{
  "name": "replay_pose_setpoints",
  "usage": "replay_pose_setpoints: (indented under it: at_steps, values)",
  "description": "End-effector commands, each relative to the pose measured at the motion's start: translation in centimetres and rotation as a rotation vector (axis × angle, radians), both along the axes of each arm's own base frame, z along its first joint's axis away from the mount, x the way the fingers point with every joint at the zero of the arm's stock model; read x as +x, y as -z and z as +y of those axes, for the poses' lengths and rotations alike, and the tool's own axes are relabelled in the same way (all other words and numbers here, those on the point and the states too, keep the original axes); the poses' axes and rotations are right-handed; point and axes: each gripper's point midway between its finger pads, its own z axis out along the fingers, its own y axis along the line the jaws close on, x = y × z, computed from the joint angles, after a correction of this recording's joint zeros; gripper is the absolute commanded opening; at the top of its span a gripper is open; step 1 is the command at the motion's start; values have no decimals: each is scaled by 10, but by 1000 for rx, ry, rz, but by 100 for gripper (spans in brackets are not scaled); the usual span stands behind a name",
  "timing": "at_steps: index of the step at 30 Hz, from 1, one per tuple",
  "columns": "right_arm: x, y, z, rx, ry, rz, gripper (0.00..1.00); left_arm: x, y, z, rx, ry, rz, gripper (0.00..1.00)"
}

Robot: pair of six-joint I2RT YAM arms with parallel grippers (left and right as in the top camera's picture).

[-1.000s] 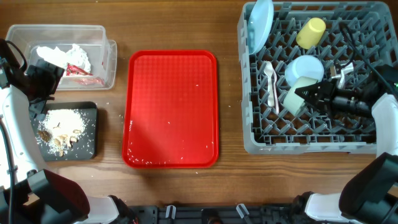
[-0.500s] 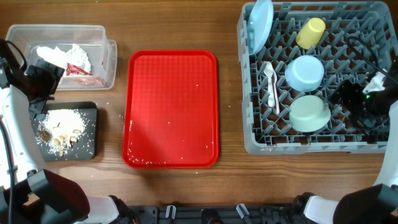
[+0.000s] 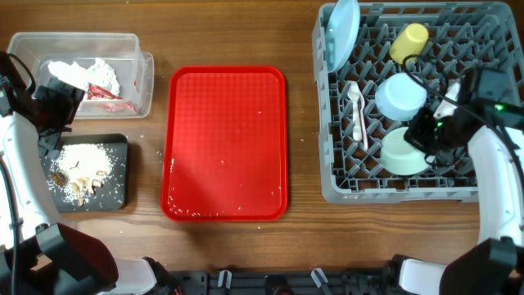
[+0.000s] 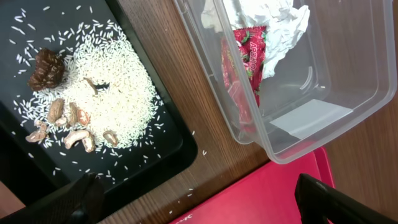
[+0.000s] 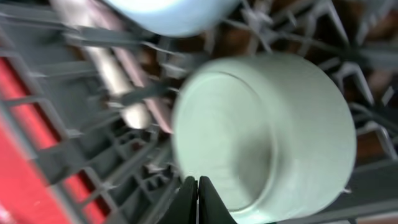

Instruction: Sort waste into correct bins and load items into the dishwasher rack

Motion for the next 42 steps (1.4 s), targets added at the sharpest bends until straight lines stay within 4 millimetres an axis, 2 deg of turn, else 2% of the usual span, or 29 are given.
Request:
replay_pose_setpoints:
  at_steps: [1,3,5,9,12,15,18,21,25,27,28,30,32,36,40,42]
  values:
    - [-22,25,-26,-132,133,159,4,1,-3,3,2,-7,-7,100]
    - [-38,26,-40,-216,199,228,4,1,-3,3,2,-7,-8,100]
    - [-47,23,-44,-239,218,263,4,1,-3,3,2,-7,-8,100]
    - [-52,0,-52,-284,244,274,4,1,-3,3,2,-7,-8,100]
    - [-50,-14,-48,-264,239,243,4,1,-3,3,2,-7,-8,100]
    - [-44,-30,-20,-136,115,131,4,1,-3,3,2,-7,-8,100]
    - [-43,-76,19,-6,-74,-113,4,1,-3,3,2,-7,-8,100]
    - [-62,-114,46,40,-189,-305,4,1,-3,3,2,-7,-8,100]
    - [-103,-137,57,-24,-198,-479,11,1,-3,3,2,-7,-7,100]
    - [-120,-144,62,-61,-202,-576,61,1,-3,3,2,-7,-8,100]
    - [-125,-147,63,-74,-204,-610,100,1,-3,3,2,-7,-7,100]
    - [-135,-151,66,-78,-179,-663,100,1,-3,3,2,-7,-8,100]
    - [-141,-154,68,-21,-83,-676,100,1,-3,3,2,-7,-8,100]
    - [-143,-154,68,156,174,-615,100,1,-3,3,2,-7,-7,100]
    - [-143,-154,67,274,355,-567,100,1,-3,3,2,-7,-8,100]
    - [-144,-147,51,196,428,-558,100,1,-3,3,2,-7,-7,100]
